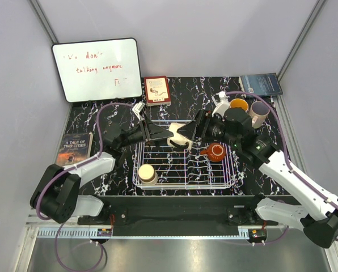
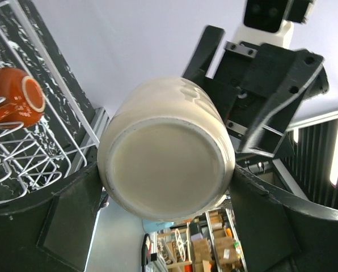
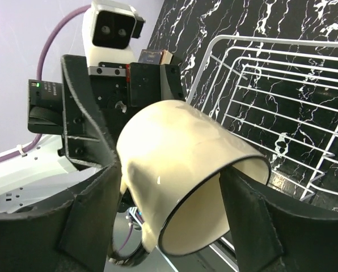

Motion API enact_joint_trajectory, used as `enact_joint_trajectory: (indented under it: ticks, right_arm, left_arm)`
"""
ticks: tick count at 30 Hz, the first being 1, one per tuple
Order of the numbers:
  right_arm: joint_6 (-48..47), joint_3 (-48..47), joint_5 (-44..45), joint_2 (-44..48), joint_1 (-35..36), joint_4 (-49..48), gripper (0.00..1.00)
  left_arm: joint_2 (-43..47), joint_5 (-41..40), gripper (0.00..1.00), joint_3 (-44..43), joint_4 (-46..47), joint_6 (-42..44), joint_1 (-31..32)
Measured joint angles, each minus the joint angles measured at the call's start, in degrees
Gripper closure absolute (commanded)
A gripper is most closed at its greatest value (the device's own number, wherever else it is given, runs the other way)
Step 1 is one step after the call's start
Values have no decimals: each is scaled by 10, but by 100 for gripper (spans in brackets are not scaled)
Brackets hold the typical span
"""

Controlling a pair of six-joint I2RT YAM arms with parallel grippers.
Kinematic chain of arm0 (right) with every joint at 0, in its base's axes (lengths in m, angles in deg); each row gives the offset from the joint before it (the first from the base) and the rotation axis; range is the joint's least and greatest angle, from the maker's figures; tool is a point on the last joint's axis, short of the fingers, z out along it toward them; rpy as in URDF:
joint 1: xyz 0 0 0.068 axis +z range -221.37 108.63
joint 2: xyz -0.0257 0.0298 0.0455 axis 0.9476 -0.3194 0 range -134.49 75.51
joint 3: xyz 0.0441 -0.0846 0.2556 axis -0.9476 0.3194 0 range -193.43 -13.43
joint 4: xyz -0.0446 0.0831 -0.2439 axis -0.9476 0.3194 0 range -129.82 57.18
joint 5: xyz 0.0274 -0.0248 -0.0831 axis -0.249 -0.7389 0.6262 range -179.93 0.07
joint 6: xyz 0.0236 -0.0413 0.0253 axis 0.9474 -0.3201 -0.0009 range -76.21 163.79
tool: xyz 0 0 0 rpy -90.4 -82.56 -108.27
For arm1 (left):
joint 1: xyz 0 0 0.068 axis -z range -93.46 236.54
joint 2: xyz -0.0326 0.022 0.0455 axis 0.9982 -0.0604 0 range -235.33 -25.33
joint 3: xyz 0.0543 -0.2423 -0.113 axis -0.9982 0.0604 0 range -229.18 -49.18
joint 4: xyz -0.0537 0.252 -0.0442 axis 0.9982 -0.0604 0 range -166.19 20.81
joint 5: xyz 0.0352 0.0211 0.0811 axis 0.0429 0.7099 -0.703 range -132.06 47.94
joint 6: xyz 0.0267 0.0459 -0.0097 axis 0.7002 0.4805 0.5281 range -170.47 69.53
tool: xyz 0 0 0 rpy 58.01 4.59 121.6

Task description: Unload the cups from the dish rack

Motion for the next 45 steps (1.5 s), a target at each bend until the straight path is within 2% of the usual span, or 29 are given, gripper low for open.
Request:
enact_joint_trajectory:
  ticks: [2, 6, 9, 10, 12, 15, 21, 22, 24, 25, 29, 32, 35, 37, 39, 41, 45]
  right_arm:
    - [0, -1, -4, -8, 0, -3, 27]
    - [-1, -5, -14, -22, 0, -7, 43]
    - [2, -8, -18, -27, 0, -13, 63]
    - [4, -9, -19, -28, 0, -17, 79]
    - [16, -10, -26, -29, -1, -27, 100]
    - [16, -18, -50, -29, 2, -41, 100]
    - [-17, -20, -29, -29, -7, -10, 100]
    - [-19, -20, -27, -28, -11, -5, 100]
    - [-28, -20, -25, -26, -12, 2, 100]
    - [-30, -20, -21, -26, -12, 5, 100]
    - [-38, -20, -14, -25, -10, 19, 100]
    - [-52, -31, 2, -29, -2, 51, 100]
    - [-79, -80, 50, -56, -1, 107, 100]
    - [-103, -137, 91, -97, -4, 144, 100]
    - [-123, -205, 118, -151, -21, 170, 100]
    - [-133, -269, 125, -210, -57, 186, 100]
    - [-144, -375, 145, -326, -144, 214, 100]
  left_arm:
    - [-3, 8, 100, -3, 10, -3, 0]
    - [-13, 19, 100, -4, 20, -9, 0]
    - [-20, 22, 100, -4, 24, -11, -1]
    - [-22, 24, 100, -4, 26, -11, -1]
    - [-25, 31, 100, -4, 34, -10, -1]
    - [-25, 40, 100, -10, 49, -16, -3]
    - [-41, 54, 99, -28, 47, -9, -10]
    - [-43, 55, 88, -29, 47, -6, -11]
    - [-52, 56, 77, -33, 41, -7, -14]
    - [-57, 58, 63, -36, 39, -10, -12]
    - [-72, 57, 37, -52, 40, -12, -7]
    - [-75, 56, 30, -60, 26, -2, -7]
    - [-73, 43, 26, -75, -59, 51, -10]
    - [-64, 20, 25, -93, -165, 106, -12]
    - [-49, -35, 26, -131, -328, 184, -13]
    - [-39, -96, 27, -170, -456, 249, -13]
    - [-10, -200, 28, -204, -622, 333, -14]
